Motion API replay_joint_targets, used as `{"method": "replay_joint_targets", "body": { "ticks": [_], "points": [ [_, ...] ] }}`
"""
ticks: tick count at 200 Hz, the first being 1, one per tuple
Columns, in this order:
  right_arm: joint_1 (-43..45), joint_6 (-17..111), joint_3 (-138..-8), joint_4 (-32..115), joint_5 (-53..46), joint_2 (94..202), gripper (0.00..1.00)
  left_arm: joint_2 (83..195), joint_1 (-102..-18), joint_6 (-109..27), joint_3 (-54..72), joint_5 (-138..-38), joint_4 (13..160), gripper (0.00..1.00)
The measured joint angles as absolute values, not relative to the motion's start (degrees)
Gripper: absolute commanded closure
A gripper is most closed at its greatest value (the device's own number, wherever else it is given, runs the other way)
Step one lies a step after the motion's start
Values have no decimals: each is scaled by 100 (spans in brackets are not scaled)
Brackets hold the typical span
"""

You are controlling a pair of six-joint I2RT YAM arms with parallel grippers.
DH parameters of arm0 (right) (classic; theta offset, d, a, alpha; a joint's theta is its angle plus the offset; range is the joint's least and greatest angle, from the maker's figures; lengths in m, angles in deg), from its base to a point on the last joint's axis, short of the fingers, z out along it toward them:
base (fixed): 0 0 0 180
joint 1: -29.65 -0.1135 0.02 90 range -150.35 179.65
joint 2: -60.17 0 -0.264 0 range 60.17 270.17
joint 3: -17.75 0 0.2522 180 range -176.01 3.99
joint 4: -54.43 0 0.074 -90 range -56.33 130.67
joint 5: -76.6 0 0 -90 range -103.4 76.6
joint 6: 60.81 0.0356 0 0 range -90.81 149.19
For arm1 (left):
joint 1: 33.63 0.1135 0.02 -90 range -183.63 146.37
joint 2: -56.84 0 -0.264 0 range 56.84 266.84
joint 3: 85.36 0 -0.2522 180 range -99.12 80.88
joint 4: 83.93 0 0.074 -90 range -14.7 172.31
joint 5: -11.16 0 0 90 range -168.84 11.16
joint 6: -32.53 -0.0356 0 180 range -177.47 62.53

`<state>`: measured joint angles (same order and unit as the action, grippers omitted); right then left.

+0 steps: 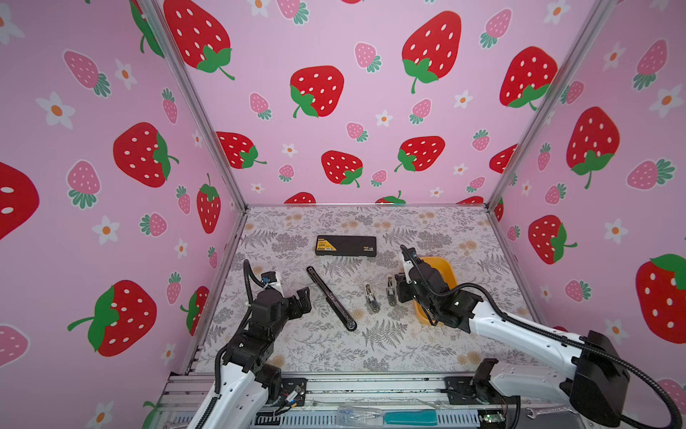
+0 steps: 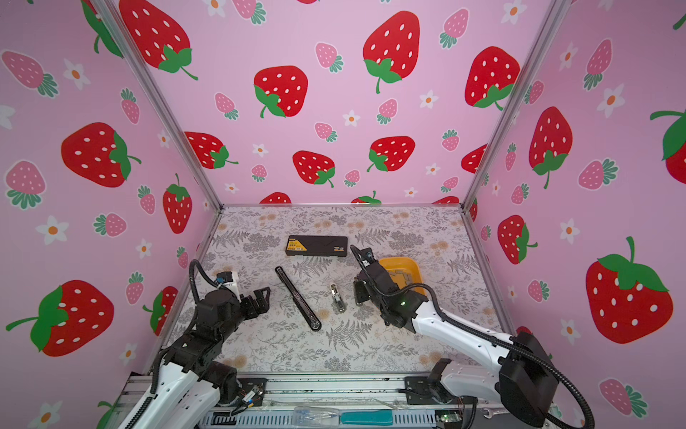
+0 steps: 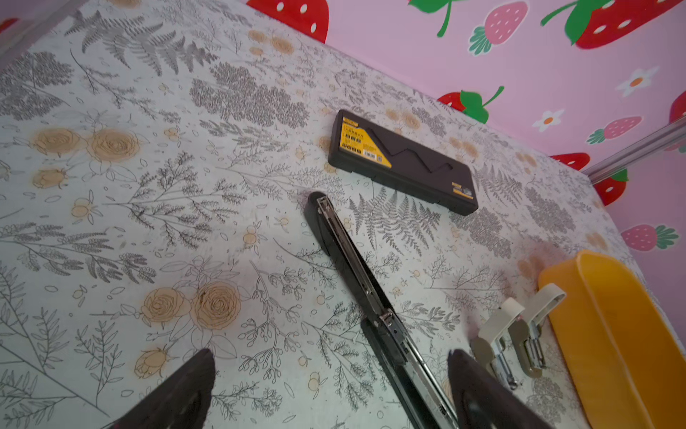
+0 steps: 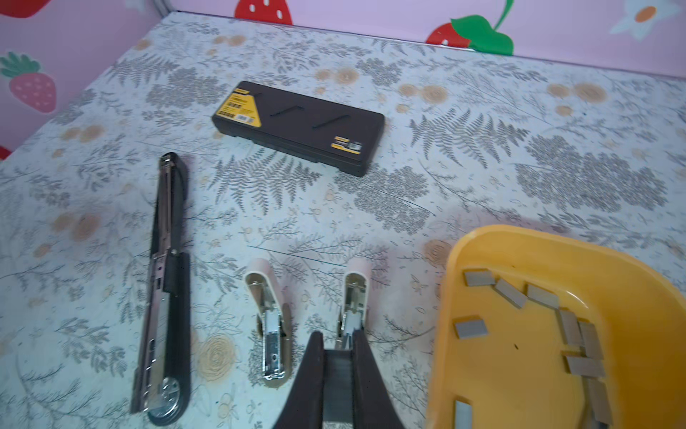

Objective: Load the staples into the stapler

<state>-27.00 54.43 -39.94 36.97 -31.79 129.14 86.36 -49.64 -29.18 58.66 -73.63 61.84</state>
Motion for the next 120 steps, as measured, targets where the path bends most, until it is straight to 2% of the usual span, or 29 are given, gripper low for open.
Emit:
{"method": "replay_joint_targets", "body": {
  "ticks": [41,120],
  "points": [
    [-3353,5264,-4088,4324,-3050,13465,89,8526,-4964,-2920,6246,-7501,5974,1],
    [-3705,5165,-4192,5013,-2829,14219,91,7536,-4964,-2909,6404,-7540,5910,1]
  ]
}}
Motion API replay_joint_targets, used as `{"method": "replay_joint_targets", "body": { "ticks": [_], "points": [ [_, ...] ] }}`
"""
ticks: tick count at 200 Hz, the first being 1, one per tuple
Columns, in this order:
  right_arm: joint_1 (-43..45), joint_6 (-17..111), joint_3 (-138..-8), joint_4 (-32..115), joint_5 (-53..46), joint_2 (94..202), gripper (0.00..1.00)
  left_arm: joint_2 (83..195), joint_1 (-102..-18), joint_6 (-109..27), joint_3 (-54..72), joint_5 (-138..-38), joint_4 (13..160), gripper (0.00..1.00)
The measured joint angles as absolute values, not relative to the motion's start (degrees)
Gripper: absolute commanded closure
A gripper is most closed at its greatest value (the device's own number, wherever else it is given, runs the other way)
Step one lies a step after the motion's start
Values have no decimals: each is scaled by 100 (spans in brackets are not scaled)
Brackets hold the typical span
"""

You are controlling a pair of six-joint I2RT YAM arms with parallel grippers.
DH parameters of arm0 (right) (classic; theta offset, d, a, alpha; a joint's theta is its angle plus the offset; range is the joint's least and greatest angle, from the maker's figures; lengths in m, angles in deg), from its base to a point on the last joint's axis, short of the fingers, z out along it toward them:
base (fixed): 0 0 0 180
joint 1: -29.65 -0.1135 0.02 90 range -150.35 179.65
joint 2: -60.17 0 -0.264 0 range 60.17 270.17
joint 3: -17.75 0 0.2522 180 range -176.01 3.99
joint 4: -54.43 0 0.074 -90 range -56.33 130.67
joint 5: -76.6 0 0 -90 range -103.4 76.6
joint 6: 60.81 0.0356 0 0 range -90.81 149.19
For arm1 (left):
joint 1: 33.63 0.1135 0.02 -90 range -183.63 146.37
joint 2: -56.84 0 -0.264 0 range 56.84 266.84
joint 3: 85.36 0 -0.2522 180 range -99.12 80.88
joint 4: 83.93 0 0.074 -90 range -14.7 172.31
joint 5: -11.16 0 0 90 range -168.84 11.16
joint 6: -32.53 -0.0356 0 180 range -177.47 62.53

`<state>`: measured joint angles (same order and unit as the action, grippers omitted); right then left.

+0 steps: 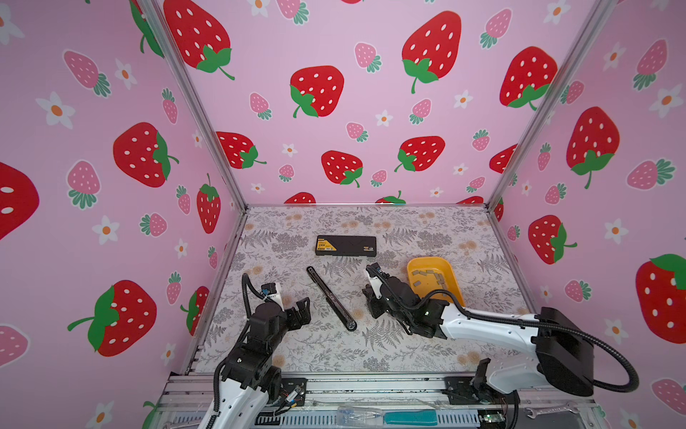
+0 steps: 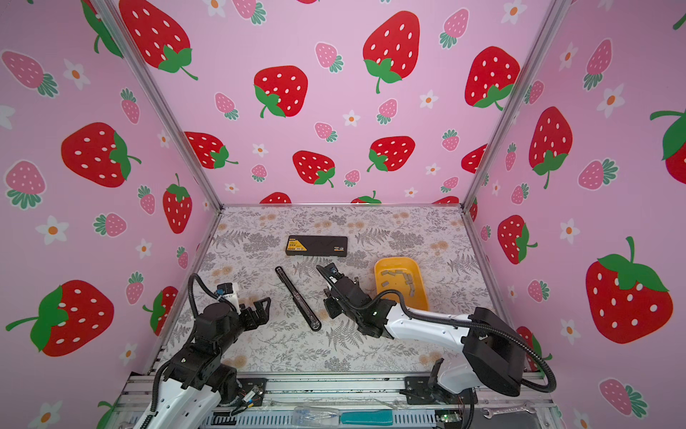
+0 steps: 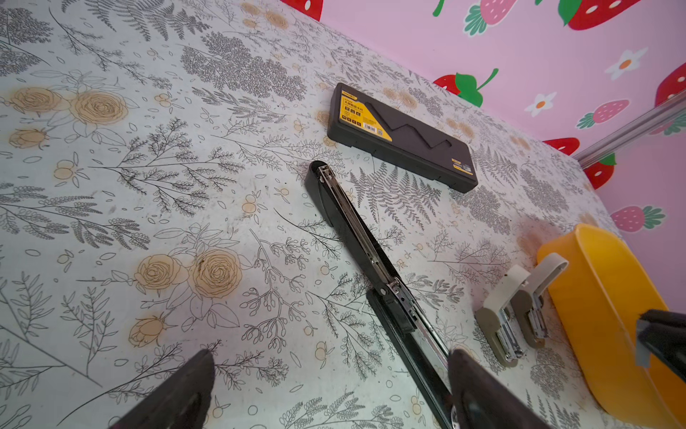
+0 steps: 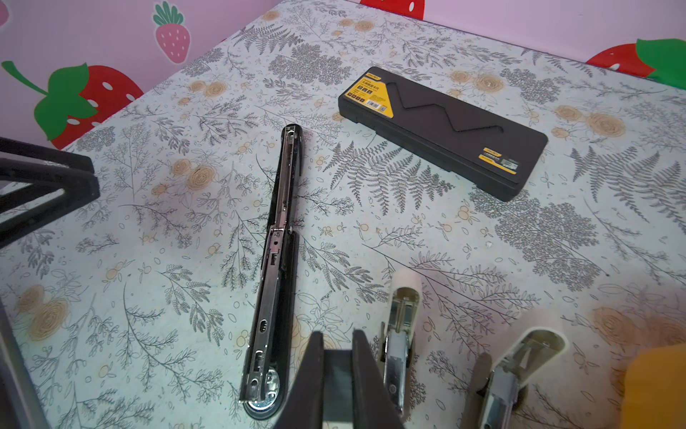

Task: Load the staples into the stapler
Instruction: 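Lower the right gripper onto the stapler's staple channel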

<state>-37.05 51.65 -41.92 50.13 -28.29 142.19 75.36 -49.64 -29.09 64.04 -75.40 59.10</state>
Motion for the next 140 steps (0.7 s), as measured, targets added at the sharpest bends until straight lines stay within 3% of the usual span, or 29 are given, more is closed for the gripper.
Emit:
{"method": "replay_joint_targets", "body": {
  "ticks": [140],
  "points": [
    [-4225,5198,-4529,5773,-2785,15334,92,7488,-4964,-2872,6449,-7540,5788,1]
  ]
}}
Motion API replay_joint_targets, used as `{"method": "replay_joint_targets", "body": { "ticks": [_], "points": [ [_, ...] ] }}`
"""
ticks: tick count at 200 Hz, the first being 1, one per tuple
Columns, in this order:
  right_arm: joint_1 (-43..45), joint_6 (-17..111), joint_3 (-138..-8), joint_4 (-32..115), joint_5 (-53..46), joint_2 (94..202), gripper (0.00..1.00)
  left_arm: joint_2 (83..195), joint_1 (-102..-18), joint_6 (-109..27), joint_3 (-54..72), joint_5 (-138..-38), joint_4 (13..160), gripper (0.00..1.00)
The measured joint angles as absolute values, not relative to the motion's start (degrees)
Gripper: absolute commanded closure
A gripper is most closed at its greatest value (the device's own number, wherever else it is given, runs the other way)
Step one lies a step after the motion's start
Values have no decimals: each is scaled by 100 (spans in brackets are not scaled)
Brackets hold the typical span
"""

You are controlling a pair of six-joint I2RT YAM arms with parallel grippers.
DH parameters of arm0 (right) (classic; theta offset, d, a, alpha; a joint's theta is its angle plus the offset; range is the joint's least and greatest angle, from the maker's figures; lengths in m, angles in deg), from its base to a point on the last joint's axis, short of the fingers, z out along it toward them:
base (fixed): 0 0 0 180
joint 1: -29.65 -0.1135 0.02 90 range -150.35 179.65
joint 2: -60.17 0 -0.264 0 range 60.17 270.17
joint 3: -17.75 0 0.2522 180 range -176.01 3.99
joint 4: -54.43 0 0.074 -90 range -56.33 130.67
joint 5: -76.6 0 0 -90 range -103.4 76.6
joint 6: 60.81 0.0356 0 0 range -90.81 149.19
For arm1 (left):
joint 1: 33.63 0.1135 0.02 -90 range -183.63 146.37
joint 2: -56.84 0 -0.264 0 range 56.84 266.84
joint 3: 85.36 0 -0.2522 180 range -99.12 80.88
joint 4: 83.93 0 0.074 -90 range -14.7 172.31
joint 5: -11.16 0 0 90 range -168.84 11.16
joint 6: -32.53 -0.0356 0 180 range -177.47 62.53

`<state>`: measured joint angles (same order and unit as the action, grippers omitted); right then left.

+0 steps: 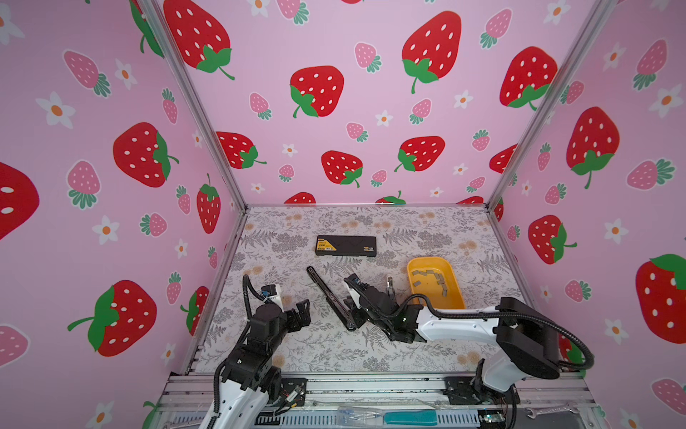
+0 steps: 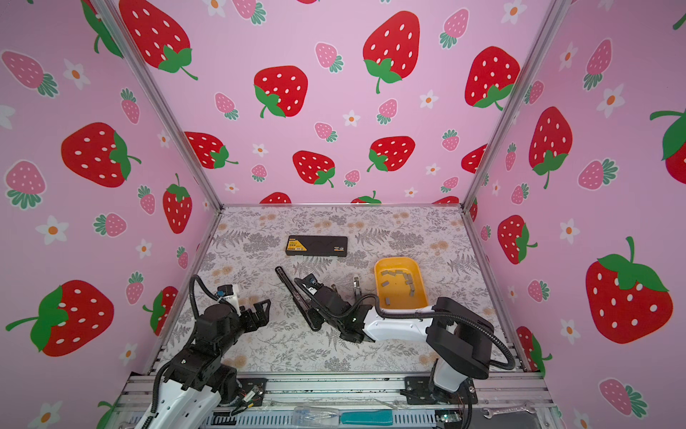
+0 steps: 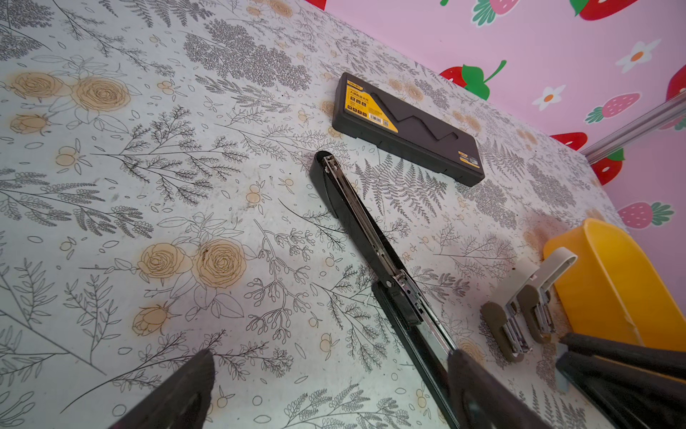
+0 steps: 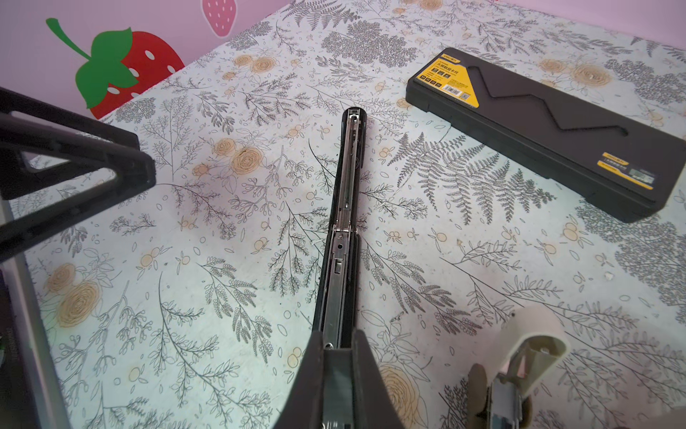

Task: Load the staples into the stapler
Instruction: 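Lower the right gripper onto the stapler's staple channel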

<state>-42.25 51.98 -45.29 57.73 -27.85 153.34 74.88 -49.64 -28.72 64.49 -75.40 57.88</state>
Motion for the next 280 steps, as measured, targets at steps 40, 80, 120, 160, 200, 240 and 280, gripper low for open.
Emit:
{"method": "replay_joint_targets", "body": {
  "ticks": [40,80,120,160,200,240,280],
  "points": [
    [-4236,5194,-4536,5937,-2768,15616,93,7366,-4964,-2870,6449,-7538,5773,1],
    [-4247,5176,-4536,6121,-2707,15740,93,7294,-4964,-2867,6449,-7527,5762,1],
    [-4247,5146,-4564,6241,-2587,15950,94,7296,-4964,-2867,6452,-7522,5760,1],
    [-4247,5095,-4669,6261,-2517,16116,94,7296,-4964,-2867,6452,-7520,5757,1],
    [-4247,5038,-4772,6296,-2469,16256,94,7296,-4964,-2867,6452,-7487,5757,1],
    [-4247,5032,-4837,6289,-2469,16326,94,7296,-4964,-2867,6452,-7481,5757,1],
    [-4245,5034,-4846,6291,-2471,16330,94,7298,-4964,-2867,6452,-7479,5757,1]
  ]
}}
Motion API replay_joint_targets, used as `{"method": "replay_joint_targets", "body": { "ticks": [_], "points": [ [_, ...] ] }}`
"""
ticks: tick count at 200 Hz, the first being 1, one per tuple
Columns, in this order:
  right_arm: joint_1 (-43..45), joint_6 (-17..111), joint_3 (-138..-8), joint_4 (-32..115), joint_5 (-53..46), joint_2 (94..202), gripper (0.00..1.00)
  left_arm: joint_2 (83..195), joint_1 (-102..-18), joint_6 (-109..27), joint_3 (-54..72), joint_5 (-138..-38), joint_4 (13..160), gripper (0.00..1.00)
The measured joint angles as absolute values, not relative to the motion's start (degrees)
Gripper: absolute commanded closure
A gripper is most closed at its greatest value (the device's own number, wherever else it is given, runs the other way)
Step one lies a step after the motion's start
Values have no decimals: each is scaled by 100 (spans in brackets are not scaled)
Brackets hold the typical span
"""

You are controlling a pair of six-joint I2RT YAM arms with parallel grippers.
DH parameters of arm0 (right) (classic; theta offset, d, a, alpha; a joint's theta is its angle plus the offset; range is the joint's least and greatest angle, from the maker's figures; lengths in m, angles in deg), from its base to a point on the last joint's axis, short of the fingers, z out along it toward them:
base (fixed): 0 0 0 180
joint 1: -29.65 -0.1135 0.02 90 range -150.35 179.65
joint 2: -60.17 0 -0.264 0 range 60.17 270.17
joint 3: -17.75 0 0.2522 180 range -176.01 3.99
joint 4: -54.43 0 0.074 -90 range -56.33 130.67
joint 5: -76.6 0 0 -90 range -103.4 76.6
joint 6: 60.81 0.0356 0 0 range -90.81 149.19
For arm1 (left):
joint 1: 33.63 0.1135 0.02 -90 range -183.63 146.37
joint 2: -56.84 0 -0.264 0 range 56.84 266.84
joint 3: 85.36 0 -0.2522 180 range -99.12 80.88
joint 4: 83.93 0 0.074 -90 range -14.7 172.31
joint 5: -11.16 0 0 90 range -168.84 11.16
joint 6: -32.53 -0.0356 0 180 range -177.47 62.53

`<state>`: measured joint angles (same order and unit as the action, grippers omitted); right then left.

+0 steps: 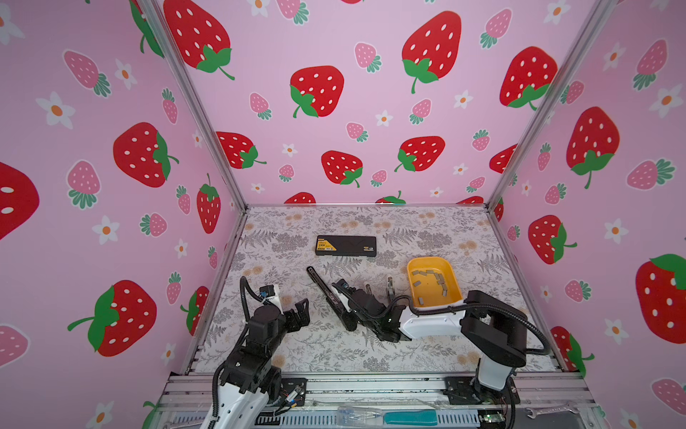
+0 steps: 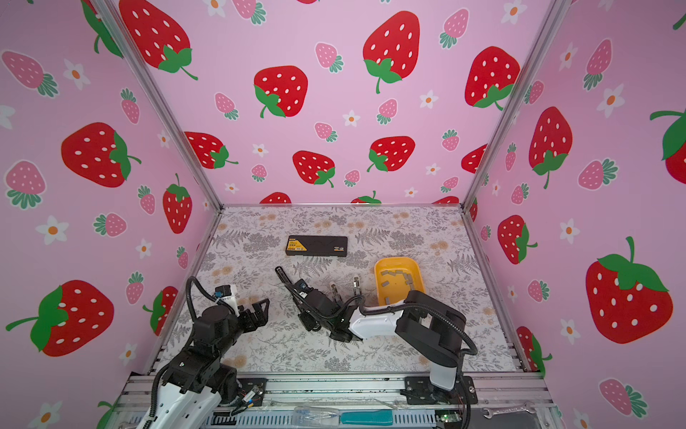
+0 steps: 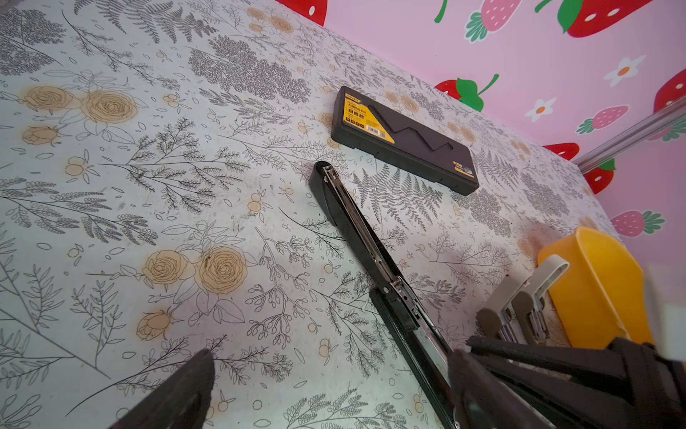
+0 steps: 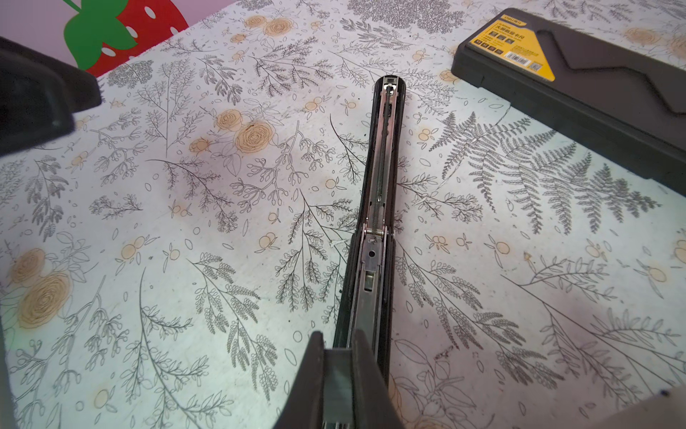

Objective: Load the staples into the stapler

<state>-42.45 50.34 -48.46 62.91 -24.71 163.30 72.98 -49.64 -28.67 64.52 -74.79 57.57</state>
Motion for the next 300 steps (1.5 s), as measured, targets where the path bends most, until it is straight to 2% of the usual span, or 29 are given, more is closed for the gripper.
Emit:
{"method": "replay_joint_targets", "body": {
  "ticks": [300],
  "points": [
    [-4072,5049,-4846,6293,-2405,16512,94,7377,-4964,-2863,6452,-7433,5757,1]
  ]
}}
